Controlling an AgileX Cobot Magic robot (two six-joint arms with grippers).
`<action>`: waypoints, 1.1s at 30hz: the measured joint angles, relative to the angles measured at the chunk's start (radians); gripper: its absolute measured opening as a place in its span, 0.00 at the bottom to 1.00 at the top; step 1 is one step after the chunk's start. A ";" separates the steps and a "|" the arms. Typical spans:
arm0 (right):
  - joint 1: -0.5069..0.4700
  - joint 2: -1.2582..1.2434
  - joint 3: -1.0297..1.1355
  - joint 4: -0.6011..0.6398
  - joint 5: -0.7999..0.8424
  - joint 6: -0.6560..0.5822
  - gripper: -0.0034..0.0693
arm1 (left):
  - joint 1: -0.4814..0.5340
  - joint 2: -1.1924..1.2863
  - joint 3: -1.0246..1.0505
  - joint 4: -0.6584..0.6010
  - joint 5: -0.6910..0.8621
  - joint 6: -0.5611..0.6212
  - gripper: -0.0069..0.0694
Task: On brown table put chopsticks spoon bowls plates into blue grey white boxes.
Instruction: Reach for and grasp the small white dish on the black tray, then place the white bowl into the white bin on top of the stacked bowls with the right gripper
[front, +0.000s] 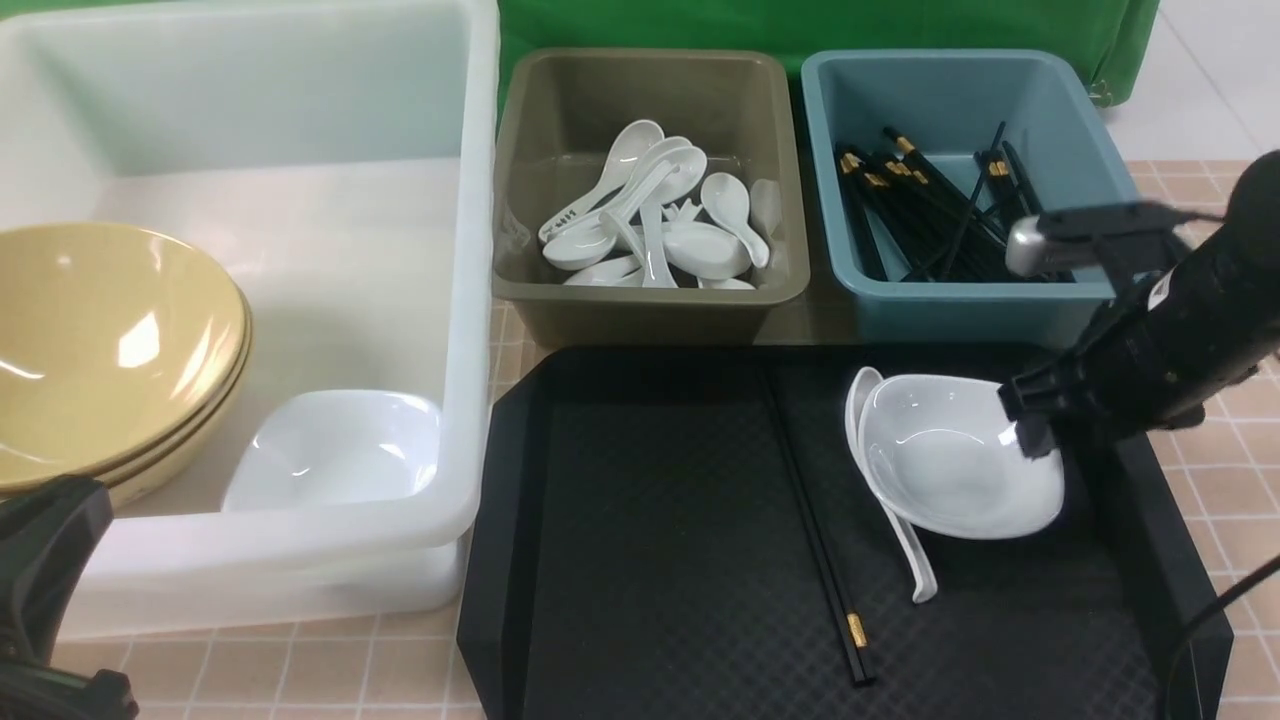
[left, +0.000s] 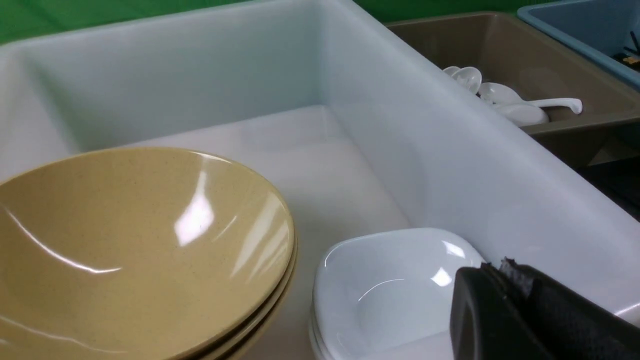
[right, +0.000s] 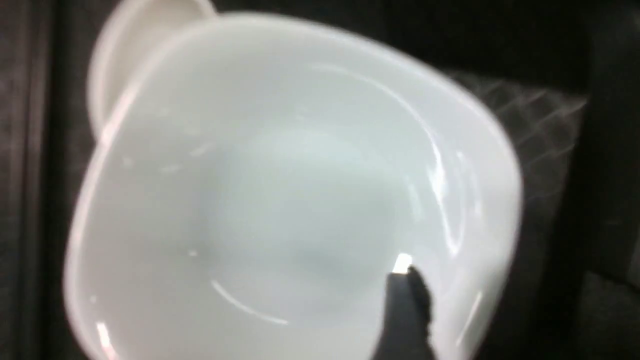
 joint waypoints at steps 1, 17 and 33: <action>0.000 0.024 0.000 0.024 -0.001 -0.022 0.77 | 0.000 0.000 0.000 0.000 0.000 0.000 0.08; 0.006 -0.118 -0.021 0.208 0.011 -0.261 0.14 | 0.000 0.000 0.001 0.030 -0.032 0.000 0.08; 0.533 -0.057 -0.410 0.488 -0.247 -0.442 0.14 | 0.000 0.000 0.002 0.040 -0.038 0.000 0.08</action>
